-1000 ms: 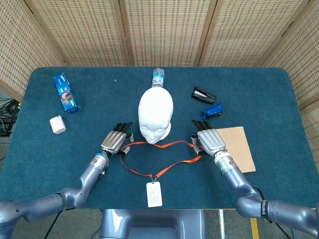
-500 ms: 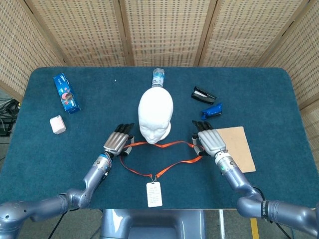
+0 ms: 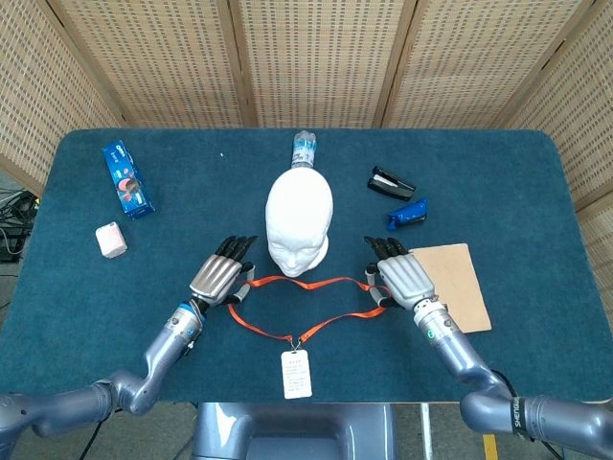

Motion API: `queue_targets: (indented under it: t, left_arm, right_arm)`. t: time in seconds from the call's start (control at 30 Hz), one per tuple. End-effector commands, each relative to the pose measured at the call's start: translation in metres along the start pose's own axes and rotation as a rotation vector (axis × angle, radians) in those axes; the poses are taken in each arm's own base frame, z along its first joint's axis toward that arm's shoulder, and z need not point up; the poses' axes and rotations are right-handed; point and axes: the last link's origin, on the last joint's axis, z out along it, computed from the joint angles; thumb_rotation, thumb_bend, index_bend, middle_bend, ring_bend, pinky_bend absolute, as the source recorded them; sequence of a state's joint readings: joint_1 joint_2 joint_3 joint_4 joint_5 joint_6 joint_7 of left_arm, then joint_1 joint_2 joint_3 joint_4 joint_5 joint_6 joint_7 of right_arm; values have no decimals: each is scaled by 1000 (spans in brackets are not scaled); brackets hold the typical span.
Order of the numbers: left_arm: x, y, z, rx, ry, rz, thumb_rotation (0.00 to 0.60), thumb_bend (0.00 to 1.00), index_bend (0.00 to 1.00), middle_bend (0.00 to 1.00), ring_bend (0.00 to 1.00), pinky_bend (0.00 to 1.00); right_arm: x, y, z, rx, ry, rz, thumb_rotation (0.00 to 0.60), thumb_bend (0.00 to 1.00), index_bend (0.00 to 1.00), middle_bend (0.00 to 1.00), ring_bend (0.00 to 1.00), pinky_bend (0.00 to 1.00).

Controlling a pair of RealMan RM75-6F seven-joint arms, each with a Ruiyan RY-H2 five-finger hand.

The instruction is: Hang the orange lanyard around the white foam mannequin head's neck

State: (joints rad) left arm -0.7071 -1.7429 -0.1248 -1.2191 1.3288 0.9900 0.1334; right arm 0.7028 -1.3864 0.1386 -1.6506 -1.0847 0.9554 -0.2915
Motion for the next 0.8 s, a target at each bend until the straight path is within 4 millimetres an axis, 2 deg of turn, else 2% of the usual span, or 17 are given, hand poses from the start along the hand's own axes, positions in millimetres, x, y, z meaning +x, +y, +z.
queue_targets:
  t: [0.03, 0.2, 0.33, 0.37, 0.63, 0.73, 0.8]
  left_arm:
    - [15, -3, -23, -67, 48, 6, 600, 454, 718, 0, 0, 0]
    - [33, -3, -41, -132, 111, 10, 600, 454, 724, 0, 0, 0]
    - [58, -3, -55, -179, 202, -18, 600, 455, 727, 0, 0, 0]
    - [69, -4, -55, -179, 243, -25, 600, 454, 727, 0, 0, 0]
    - [113, 0, -46, -153, 351, -111, 600, 454, 726, 0, 0, 0]
    - [138, 2, -32, -127, 395, -155, 600, 455, 727, 0, 0, 0]
    - [146, 2, -26, -111, 399, -163, 600, 454, 727, 0, 0, 0]
  right_arm:
    - [9, -5, -13, 27, 29, -9, 600, 693, 697, 60, 0, 0]
    - [22, -15, -25, 70, 74, 10, 600, 692, 700, 69, 0, 0]
    - [43, -29, -36, 129, 141, 55, 600, 691, 700, 73, 0, 0]
    - [53, -35, -37, 147, 175, 72, 600, 692, 700, 73, 0, 0]
    - [94, -54, -34, 194, 289, 172, 600, 693, 700, 75, 0, 0]
    - [121, -65, -28, 208, 335, 253, 600, 693, 700, 77, 0, 0]
    - [131, -67, -25, 204, 343, 277, 600, 693, 700, 80, 0, 0]
